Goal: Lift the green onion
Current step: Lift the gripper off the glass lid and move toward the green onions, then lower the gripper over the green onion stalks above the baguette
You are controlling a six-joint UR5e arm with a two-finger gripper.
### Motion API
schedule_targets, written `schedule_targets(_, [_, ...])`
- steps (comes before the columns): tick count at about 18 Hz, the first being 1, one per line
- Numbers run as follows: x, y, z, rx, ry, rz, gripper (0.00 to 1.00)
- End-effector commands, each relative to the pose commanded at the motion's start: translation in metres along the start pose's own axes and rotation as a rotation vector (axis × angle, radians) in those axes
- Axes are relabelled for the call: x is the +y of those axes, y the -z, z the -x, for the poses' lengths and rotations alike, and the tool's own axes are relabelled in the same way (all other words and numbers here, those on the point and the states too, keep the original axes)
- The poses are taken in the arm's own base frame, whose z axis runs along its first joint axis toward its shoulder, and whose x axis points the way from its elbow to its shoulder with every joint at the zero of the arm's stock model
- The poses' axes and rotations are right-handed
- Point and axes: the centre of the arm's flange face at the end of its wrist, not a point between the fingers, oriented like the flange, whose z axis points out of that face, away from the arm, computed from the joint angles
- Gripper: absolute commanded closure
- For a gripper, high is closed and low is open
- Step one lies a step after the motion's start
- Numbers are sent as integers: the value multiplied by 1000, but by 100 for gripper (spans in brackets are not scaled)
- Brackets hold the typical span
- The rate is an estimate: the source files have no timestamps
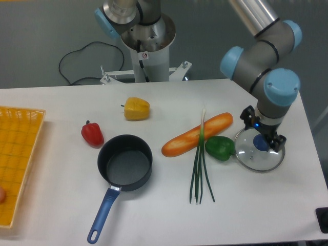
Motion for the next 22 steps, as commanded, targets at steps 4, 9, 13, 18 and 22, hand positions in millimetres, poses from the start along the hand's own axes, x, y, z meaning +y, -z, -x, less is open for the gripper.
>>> schedule_targets(4, [-23, -7, -27, 82, 82, 12, 0])
schedule_targets(9, [-26, -7, -56, 122, 202, 16, 0])
schedule_targets(13, [-44, -11, -77, 150, 218, 25, 0])
schedule_targets(18, [-59, -2, -79, 128, 195, 20, 0])
schedule_targets(22, [-79, 0, -87, 119, 261, 26, 0])
